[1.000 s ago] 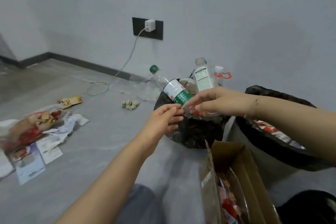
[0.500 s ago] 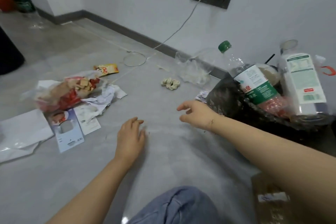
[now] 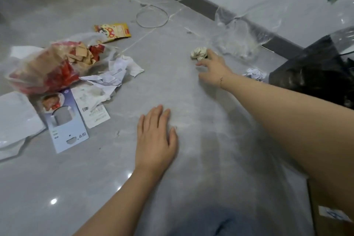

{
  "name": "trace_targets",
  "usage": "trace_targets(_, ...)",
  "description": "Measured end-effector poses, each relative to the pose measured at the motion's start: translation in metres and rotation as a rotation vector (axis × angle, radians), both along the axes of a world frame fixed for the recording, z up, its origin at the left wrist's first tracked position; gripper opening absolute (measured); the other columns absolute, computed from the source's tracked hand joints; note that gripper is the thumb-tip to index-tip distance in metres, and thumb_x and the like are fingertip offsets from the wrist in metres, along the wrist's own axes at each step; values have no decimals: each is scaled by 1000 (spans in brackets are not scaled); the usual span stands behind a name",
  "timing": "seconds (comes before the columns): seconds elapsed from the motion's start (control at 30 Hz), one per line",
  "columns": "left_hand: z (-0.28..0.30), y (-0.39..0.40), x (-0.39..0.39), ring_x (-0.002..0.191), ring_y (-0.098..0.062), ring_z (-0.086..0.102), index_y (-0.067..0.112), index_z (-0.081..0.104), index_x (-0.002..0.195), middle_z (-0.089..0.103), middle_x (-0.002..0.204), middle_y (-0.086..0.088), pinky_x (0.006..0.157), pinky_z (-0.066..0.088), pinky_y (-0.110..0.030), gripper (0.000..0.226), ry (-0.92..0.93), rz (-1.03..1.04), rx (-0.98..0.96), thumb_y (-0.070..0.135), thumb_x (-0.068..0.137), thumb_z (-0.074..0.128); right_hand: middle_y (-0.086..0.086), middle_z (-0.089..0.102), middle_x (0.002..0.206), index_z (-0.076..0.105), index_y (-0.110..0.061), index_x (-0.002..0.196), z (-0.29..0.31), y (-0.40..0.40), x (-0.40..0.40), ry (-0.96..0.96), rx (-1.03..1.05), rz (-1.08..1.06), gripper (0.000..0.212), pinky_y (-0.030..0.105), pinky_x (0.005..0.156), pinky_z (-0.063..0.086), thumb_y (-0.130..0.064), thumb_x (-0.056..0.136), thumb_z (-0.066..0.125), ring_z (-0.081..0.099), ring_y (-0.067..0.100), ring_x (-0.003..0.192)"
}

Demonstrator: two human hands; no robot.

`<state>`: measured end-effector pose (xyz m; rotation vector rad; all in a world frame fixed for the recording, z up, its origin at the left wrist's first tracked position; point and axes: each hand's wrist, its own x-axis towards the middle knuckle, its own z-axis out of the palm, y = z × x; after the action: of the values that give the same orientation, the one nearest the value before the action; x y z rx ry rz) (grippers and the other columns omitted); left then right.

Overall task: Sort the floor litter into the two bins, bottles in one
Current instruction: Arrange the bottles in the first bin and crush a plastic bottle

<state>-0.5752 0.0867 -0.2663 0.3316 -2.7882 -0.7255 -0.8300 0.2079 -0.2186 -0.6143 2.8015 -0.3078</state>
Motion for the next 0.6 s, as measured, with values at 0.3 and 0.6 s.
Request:
trace_targets(0.3,-1,1,-1,135,-21,35,14,44,138,41,147,-6,116,19,-45,51,57,27,-32,30,89,52,18,53,129,65,0,117,-7,8,41,-7,-214,155,35,25,103,33,2,84,52,50,33,121)
trace_targets(0.6,0,3,1,128,-24,43,25,38,141,40,147,-4,107,31,-40,59,124,-33,-15,36,89,63,12,64,122,72,-4,106,29,33,141,-25,-234,565,51,15,96,33,5,71,36,60,28,114)
